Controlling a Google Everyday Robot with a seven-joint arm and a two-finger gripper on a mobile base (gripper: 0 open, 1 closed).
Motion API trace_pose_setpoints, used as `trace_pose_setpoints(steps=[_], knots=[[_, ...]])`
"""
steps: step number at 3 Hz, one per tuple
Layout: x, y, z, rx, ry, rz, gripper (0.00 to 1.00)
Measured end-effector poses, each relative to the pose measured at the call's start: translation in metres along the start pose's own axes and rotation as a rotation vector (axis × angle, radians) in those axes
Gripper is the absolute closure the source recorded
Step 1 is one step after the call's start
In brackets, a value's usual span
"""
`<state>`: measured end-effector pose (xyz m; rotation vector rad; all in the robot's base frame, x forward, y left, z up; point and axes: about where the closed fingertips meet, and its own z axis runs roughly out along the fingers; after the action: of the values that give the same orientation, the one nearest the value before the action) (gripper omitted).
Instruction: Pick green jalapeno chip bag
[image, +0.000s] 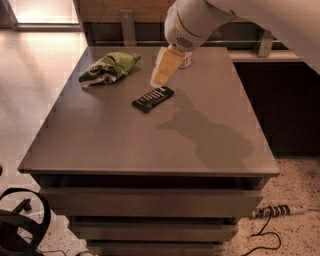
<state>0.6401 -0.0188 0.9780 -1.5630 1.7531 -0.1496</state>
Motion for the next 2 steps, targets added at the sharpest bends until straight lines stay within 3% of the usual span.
trace_pose_setpoints(steps=[1, 2], knots=[[-0.005, -0.003, 0.008, -0.005, -0.003, 0.000, 0.00], [-0.023, -0.013, 0.050, -0.038, -0.028, -0.036, 0.00]])
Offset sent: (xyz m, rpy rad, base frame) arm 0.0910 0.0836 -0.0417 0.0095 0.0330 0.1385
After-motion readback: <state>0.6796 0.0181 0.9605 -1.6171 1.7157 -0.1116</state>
